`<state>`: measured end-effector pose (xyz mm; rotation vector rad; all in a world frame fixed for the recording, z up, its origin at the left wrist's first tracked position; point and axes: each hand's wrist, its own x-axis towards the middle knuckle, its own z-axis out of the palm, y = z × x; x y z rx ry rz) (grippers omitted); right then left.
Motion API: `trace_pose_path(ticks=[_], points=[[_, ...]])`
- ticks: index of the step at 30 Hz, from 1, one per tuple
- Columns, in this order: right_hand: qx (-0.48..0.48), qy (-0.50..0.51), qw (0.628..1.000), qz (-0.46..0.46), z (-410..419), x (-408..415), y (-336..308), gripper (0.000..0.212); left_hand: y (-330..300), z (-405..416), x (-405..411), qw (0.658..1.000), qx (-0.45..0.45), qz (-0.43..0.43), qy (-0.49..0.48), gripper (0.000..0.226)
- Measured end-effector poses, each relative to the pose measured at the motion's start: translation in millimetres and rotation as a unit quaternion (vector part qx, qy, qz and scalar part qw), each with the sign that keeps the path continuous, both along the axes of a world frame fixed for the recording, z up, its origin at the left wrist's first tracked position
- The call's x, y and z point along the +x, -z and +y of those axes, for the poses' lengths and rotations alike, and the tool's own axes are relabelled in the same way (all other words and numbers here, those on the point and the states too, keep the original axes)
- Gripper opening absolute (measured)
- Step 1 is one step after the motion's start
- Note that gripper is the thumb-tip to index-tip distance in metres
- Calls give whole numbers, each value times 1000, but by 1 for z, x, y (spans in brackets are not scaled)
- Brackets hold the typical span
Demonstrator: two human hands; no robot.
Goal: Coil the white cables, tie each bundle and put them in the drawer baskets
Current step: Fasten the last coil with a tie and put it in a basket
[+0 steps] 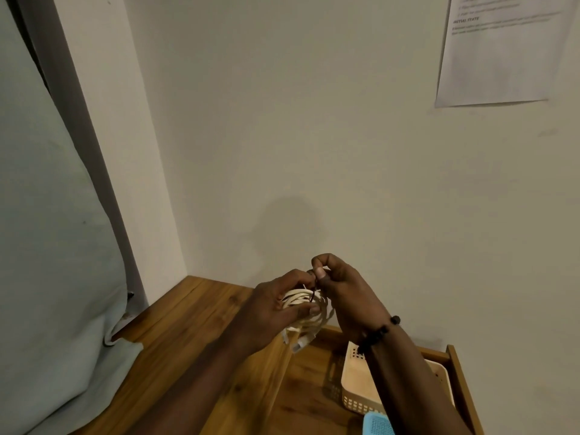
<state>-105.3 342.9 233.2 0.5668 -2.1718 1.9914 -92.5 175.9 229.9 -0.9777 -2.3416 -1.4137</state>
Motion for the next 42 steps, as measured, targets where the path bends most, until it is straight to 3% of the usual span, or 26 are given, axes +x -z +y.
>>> trace_pose_path(ticks=[5,12,19,24,30,35,42], points=[[22,12,1000,-6,3,-4,-4,22,6,4,-2,999,19,2,-43,45],[32,65,997,18,2,-3,1,14,8,6,-10,992,5,91,-82,32],[123,114,982,90,0,-4,0,14,9,7,-8,997,19,41,-68,40],[101,72,992,35,3,-11,0,26,5,7,-5,999,-2,32,-19,45],[47,31,998,-9,5,-17,0,25,12,11,-11,984,-63,149,-79,40],[94,36,995,7,4,-20,-3,18,8,14,-14,975,-67,174,-123,46],[165,-5,986,-35,6,-26,2,19,16,16,-14,961,-120,191,-162,34]])
